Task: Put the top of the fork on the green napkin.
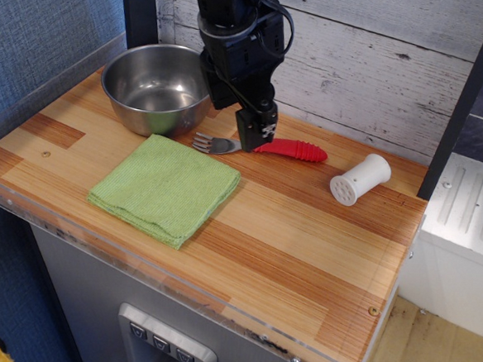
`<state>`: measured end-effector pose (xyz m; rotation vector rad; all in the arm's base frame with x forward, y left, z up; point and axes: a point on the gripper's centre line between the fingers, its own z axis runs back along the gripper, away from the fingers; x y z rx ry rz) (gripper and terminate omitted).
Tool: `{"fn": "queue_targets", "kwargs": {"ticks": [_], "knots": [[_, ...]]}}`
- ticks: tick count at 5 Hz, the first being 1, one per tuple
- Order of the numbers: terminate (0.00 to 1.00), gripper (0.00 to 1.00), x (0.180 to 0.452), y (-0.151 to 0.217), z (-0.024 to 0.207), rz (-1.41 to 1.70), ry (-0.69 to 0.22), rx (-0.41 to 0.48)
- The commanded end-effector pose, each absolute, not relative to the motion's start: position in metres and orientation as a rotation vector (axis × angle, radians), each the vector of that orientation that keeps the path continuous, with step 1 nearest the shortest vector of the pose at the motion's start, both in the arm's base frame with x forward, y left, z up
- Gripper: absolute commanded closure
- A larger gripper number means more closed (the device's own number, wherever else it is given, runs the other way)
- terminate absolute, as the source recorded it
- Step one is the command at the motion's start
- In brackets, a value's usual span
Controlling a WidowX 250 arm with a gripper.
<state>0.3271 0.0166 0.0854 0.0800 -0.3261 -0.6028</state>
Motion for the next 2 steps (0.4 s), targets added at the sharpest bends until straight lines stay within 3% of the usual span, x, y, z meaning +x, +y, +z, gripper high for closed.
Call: {"fn": "queue_targets", "kwargs": {"ticks": [1, 2], "knots": [[0.00, 0.00, 0.352, 0.029, 0.080, -0.910, -0.282, 0.034], [0.00, 0.00, 0.362, 0.028, 0.070, -1.019, -0.227, 0.046]]}}
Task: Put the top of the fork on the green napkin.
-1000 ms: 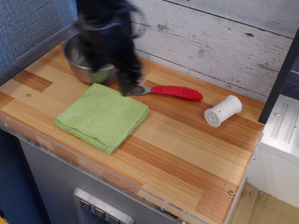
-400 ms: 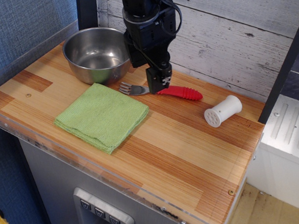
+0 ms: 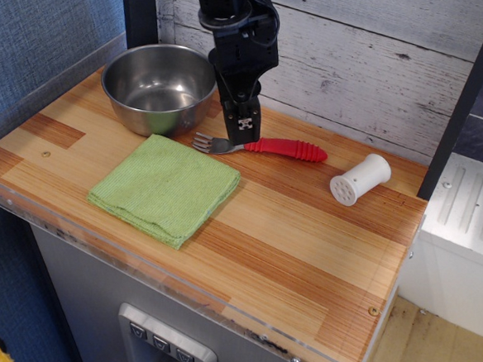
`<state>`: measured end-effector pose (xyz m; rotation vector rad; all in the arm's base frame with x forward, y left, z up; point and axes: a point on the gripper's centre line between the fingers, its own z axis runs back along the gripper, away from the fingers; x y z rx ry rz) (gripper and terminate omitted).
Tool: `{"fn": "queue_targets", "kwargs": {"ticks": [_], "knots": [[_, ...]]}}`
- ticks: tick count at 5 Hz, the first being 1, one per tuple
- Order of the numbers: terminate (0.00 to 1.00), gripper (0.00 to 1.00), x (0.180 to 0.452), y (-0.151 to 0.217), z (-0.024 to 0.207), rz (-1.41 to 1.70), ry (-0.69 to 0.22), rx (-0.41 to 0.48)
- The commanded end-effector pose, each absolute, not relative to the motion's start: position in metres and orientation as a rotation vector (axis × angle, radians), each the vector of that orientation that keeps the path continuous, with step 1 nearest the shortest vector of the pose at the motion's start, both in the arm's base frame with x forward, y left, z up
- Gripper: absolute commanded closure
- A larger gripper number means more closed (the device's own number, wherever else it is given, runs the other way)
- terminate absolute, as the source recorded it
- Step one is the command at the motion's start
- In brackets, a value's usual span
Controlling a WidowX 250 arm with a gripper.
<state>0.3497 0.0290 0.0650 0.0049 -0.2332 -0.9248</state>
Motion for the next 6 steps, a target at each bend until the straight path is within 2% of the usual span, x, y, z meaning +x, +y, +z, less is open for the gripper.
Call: {"fn": "queue_targets", "kwargs": {"ticks": [1, 4, 6], "knots": [[0.00, 0.00, 0.370, 0.024, 0.066, -1.098, -0.180, 0.057], [0.00, 0.00, 0.375, 0.014, 0.036, -1.173, -0.120, 0.081], [0.00, 0.00, 0.378, 0.012, 0.024, -1.204, -0.109, 0.083]]}}
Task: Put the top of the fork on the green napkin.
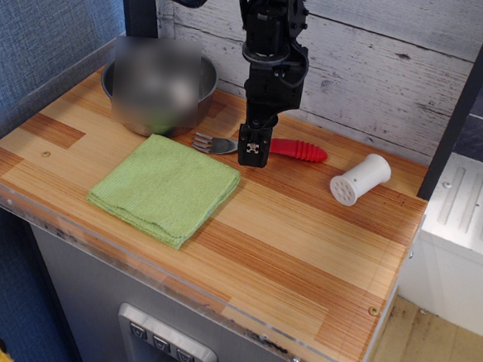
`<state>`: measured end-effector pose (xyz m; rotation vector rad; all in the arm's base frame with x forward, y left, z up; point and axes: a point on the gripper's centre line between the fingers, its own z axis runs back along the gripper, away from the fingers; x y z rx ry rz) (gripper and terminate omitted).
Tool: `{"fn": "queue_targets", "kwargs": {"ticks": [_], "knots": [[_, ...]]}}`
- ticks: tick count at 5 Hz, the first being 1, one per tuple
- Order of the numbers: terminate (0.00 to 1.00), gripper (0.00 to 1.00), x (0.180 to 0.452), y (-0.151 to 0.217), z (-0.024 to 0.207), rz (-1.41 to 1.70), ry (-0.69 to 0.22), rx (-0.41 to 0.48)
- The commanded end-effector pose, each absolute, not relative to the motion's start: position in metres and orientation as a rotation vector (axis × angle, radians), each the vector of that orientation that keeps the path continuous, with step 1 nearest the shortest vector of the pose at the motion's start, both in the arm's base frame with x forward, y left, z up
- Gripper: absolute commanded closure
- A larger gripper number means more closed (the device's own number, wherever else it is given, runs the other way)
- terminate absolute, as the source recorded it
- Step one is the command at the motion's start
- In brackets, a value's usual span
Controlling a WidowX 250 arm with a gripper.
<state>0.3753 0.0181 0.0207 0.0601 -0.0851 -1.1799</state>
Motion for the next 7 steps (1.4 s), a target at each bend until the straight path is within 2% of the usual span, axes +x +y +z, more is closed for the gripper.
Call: {"fn": "queue_targets", "kwargs": {"ticks": [1, 2, 3, 5, 7], "knots": [[0.00, 0.00, 0.380, 0.008, 0.014, -1.226, -0.122, 0.087], [0.00, 0.00, 0.382, 0.006, 0.010, -1.253, -0.133, 0.093], [0.00, 1.00, 0.382, 0.005, 0.011, -1.259, -0.123, 0.102], [0.00, 1.00, 0.382, 0.007, 0.016, -1.271, -0.144, 0.088], [0.00, 1.00, 0.392, 0.008, 0.030, -1.298, -0.169, 0.110]]}}
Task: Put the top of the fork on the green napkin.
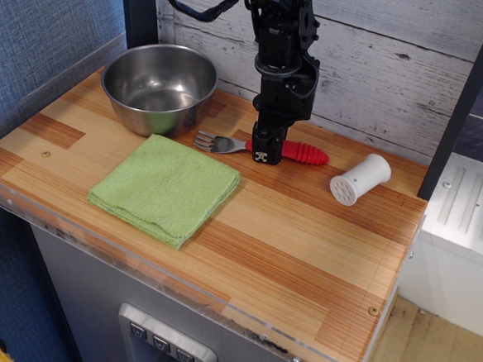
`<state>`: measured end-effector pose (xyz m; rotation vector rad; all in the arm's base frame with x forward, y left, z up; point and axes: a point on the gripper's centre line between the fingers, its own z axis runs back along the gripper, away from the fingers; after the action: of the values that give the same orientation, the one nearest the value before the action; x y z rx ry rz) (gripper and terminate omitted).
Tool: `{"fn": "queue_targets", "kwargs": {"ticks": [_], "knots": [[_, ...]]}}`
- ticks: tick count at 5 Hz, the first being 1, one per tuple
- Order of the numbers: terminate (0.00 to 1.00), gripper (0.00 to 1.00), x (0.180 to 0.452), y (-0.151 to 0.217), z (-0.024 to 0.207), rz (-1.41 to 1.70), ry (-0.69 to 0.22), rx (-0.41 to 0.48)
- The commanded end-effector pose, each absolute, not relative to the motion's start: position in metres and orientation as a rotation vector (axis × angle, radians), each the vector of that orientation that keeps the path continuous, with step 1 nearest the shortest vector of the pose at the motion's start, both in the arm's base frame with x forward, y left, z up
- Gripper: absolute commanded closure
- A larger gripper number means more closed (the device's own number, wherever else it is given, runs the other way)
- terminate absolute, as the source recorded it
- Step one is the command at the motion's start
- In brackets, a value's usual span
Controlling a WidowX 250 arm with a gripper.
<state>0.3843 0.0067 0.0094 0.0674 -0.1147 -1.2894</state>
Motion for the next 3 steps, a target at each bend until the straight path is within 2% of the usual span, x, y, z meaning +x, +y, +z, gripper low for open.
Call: {"fn": "queue_targets", "kwargs": {"ticks": [1, 3], "knots": [[0.00, 1.00, 0.399, 0.001, 0.043, -1.314, -0.193, 0.127], [0.00, 1.00, 0.388, -0.004, 0.070, -1.322, -0.254, 0.145]]}}
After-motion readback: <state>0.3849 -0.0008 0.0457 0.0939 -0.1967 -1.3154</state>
